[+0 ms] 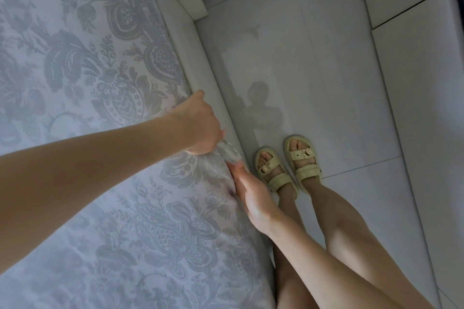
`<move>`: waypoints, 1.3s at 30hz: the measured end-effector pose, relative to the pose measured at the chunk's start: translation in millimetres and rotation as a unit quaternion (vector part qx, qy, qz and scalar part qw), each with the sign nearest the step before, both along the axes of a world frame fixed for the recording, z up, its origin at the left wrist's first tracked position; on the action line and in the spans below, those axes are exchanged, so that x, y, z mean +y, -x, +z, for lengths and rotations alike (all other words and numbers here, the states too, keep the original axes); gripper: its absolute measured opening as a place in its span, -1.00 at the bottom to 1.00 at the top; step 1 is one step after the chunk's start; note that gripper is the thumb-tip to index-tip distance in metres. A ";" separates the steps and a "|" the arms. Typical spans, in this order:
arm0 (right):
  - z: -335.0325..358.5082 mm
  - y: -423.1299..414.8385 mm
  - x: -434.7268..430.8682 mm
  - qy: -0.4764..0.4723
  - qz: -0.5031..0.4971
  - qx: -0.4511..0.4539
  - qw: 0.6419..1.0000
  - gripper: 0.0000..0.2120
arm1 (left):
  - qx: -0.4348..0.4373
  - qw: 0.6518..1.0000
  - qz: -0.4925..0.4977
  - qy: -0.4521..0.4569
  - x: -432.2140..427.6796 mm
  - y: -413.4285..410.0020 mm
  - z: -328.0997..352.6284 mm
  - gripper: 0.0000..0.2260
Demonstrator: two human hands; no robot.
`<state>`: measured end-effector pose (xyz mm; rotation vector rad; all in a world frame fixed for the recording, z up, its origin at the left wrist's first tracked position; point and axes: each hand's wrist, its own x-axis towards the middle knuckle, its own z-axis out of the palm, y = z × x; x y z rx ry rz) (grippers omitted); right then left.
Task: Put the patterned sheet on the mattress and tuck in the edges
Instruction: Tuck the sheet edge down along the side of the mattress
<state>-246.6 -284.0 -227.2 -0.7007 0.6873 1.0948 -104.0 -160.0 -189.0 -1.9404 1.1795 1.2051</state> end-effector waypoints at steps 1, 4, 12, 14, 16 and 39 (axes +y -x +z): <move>-4.3 -5.9 4.3 -0.029 0.021 0.026 0.999 -0.41 | -0.005 1.000 -0.004 -0.004 0.8 -0.7 3.8 -0.61; -16.9 -30.5 18.4 -0.095 0.089 0.078 0.988 -0.15 | -0.021 0.999 0.018 -0.016 -0.3 -4.3 8.5 -0.55; -12.1 -27.9 9.0 -0.016 0.110 0.034 0.993 -0.21 | -0.066 0.992 0.097 0.051 12.3 0.2 7.3 -0.48; -4.8 -9.5 6.0 0.110 0.031 -0.040 0.993 -0.43 | -0.078 0.989 0.101 0.073 16.6 2.6 8.1 -0.45; -11.5 -1.1 7.3 0.330 0.013 -0.190 0.924 -0.77 | -0.087 0.988 0.097 0.084 19.7 2.5 8.3 -0.45; 23.9 -14.2 10.3 0.023 -0.091 -0.052 0.994 -0.69 | -0.064 0.989 0.110 0.074 21.7 0.6 9.4 -0.35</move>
